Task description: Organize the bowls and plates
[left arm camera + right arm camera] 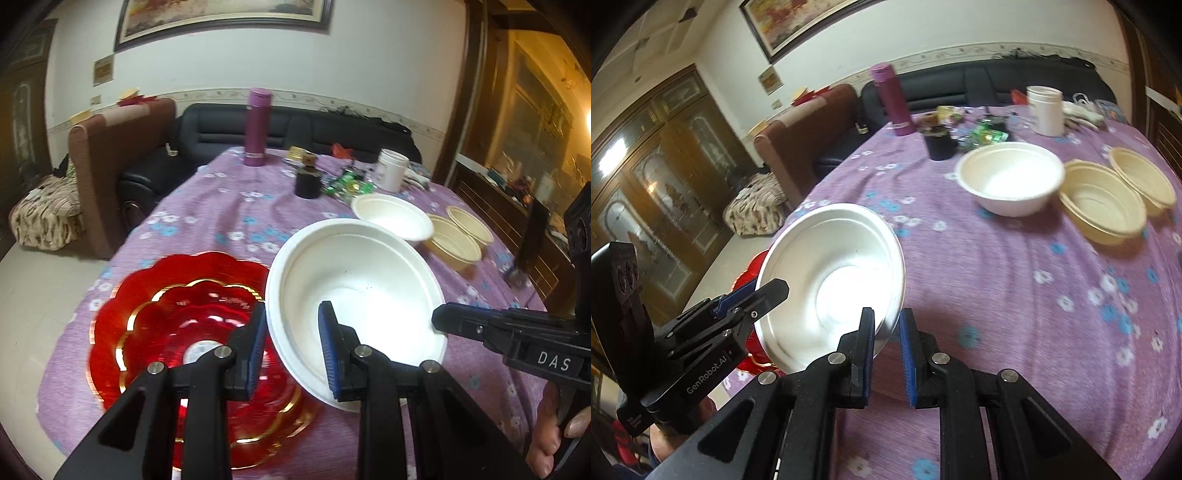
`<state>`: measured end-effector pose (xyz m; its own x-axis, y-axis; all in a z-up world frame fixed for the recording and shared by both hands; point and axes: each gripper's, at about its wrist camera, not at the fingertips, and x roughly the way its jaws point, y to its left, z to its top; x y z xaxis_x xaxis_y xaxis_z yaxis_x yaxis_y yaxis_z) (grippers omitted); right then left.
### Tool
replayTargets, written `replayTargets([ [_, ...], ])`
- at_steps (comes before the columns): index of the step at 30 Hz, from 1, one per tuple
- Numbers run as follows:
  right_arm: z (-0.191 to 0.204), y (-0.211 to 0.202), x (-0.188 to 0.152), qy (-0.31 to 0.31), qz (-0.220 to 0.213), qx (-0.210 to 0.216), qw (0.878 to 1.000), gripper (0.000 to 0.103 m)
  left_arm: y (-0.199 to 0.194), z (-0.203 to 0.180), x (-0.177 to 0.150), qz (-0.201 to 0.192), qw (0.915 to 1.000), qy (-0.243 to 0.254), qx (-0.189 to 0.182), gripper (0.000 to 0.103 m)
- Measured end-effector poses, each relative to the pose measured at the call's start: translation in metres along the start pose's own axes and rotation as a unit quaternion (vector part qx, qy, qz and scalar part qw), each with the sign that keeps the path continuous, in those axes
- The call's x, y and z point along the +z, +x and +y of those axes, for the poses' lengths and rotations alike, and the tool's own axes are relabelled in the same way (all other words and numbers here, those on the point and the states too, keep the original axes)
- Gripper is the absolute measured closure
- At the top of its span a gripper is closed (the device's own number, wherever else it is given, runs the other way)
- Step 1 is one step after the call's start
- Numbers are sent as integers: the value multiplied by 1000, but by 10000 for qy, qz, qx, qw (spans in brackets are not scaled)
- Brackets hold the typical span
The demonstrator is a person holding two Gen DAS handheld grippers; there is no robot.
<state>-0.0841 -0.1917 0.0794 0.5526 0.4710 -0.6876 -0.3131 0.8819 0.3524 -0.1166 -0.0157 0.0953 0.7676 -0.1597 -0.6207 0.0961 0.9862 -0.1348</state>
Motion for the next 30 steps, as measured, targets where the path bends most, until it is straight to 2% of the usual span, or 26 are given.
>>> replayTargets([
  [11,46,42,10,-366,324,244,9985,87,-12,55,-7,-45,9983,-422,390,77],
  [16,58,70,7,-363,663,385,9964,87,-7,77,-17,102,9964,-622,569,77],
  [30,68,107,3,-445,1019,353,9932,86,7,96,-28,345,9936,-873,621,77],
])
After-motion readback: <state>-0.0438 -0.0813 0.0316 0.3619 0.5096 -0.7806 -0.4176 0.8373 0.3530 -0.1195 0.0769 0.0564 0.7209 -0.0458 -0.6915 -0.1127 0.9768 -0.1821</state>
